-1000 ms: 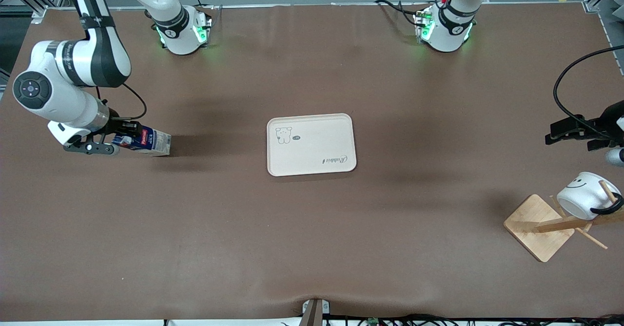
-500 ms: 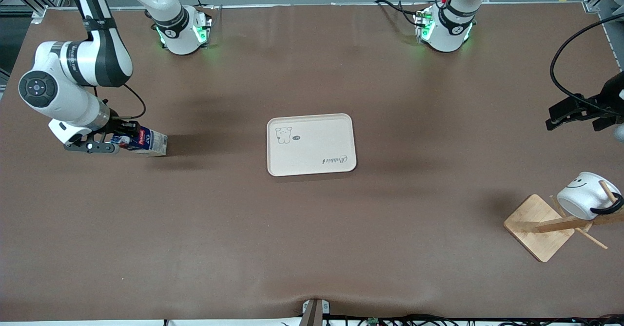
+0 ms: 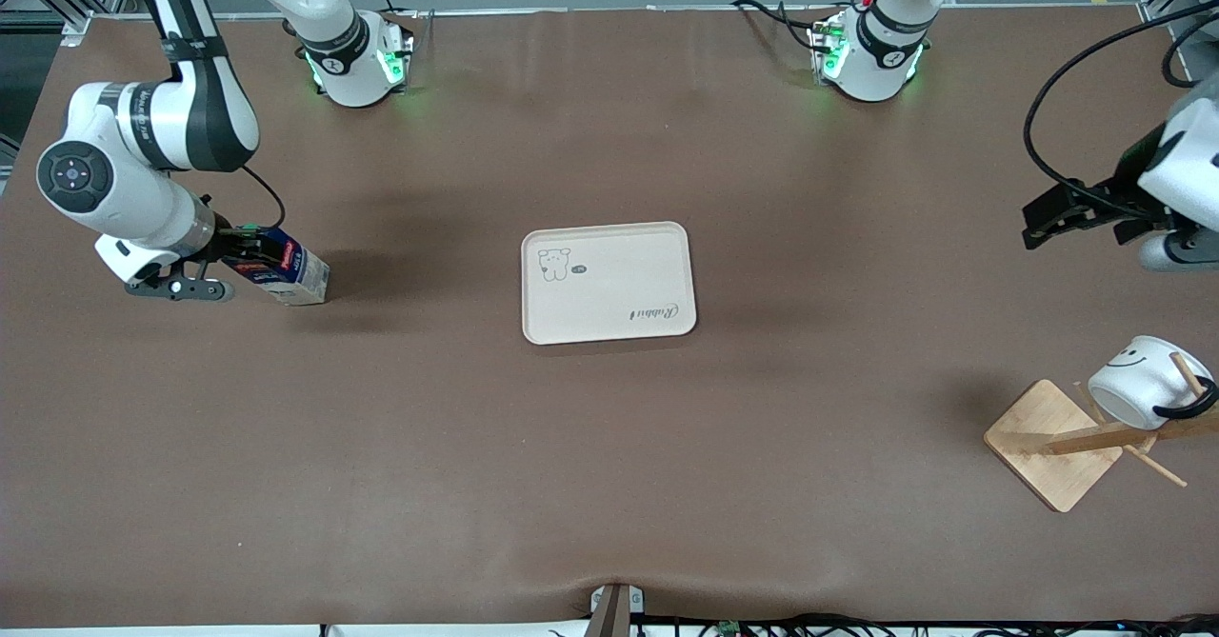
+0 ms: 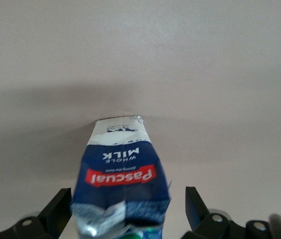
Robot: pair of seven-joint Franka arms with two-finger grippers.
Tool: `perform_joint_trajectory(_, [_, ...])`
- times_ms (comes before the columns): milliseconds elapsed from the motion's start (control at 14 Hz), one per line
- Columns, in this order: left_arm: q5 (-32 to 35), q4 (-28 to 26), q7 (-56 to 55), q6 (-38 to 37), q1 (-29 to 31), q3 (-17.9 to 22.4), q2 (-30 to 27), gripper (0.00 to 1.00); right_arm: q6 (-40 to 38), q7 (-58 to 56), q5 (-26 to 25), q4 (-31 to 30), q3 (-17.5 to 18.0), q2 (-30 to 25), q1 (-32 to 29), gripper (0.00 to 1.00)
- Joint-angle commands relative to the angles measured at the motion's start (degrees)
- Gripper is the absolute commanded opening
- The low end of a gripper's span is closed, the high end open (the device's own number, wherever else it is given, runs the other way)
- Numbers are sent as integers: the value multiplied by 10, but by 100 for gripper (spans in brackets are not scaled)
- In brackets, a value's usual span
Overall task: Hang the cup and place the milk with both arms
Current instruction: 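Lower the milk carton onto the table while the left gripper withdraws, then open the right gripper and raise it off the milk carton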
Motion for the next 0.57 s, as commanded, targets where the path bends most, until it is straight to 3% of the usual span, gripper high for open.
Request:
perform_joint_trajectory(0, [-29,-64,-2,4,-85,106,-64,100,-89,-2,-11,101,10,53,4,100])
perform_joint_trajectory(143, [-31,-91,-2,8,-147,172,-86,100,-165,3,-13,184,11,104,24,100])
perform_joint_trajectory(286, [-39,-102,-2,8,-205,236,-101,100,-193,6,-15,234,10,141,30,100])
perform_joint_trajectory(357, [-47,-102,-3,8,-219,252,-103,100,-187,5,-18,251,10,153,33,100])
perform_joint_trajectory(500, [-50,-97,-3,8,-217,251,-101,100,-221,2,-20,345,11,177,36,100])
